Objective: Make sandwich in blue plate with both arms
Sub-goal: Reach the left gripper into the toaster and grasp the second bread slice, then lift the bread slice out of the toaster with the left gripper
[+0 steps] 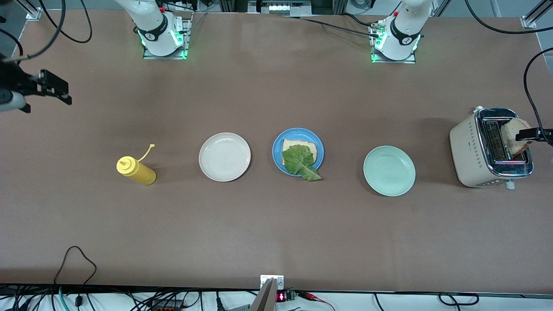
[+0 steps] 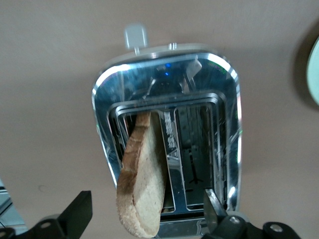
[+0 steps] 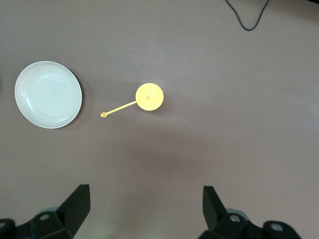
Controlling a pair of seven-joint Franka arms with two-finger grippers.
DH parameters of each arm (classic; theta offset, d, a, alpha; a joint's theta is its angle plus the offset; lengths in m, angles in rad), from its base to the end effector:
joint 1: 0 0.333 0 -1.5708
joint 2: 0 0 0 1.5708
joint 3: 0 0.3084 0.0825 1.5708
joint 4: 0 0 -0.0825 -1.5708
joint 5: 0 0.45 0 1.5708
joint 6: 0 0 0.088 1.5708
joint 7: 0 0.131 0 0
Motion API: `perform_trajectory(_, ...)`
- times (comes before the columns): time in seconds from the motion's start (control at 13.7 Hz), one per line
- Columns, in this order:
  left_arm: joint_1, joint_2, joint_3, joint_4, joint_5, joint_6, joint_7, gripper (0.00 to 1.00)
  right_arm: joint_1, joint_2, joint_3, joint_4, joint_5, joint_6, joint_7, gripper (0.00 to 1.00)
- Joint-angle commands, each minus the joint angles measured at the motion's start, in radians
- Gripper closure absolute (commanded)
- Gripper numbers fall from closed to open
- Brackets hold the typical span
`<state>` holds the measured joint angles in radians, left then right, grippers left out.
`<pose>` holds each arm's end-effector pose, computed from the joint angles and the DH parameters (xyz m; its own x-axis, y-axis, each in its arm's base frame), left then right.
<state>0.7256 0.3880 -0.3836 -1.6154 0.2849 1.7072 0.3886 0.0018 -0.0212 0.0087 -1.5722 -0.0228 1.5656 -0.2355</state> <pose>0.6258 0.2782 0.3396 0.9508 -0.1097 -0.2897 -0.1178 -0.9930 -0.0107 0.6141 0.0035 0.6048 0.9699 0.2434 0.0088 0.2431 -0.9697 0.0257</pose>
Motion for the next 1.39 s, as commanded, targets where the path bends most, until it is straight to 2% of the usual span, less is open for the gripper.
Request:
perform_trajectory(0.0,0.072,-0.04,-0.018,-0.106,0.003,0.06,0.076,0.18,-0.003,-0.098,0.002,-0.117,-0.003,0.057,0.013,0.0)
perform_trajectory(0.15,0.089,-0.041,-0.02,-0.118,0.002,0.091,0.118,0.32,0.0,-0.1,0.004,-0.108,-0.002,0.065,0.039,0.0)
perform_trajectory(0.29,0.092,-0.043,-0.032,-0.115,0.0,0.089,0.124,0.61,-0.003,-0.086,0.004,-0.1,0.0,0.06,0.105,0.0)
perform_trajectory(0.44,0.107,-0.043,-0.032,-0.115,-0.07,0.085,0.154,0.78,0.001,-0.085,0.007,-0.097,0.006,0.056,0.117,0.0)
perform_trajectory(0.59,0.117,-0.04,-0.031,-0.116,-0.081,0.083,0.162,0.99,0.001,-0.085,0.008,-0.091,0.009,0.067,0.117,0.0)
perform_trajectory(0.88,0.117,-0.057,-0.035,-0.095,-0.084,0.068,0.182,0.99,0.003,-0.077,0.008,-0.074,0.009,0.067,0.119,0.0)
perform_trajectory(1.1,0.106,-0.087,-0.038,0.013,-0.084,-0.074,0.181,0.99,0.007,-0.077,0.01,-0.065,0.007,0.065,0.117,0.0)
perform_trajectory(1.32,0.101,-0.09,-0.086,0.156,-0.079,-0.234,0.165,0.99,0.017,-0.075,0.01,-0.054,0.007,0.06,0.163,0.0)
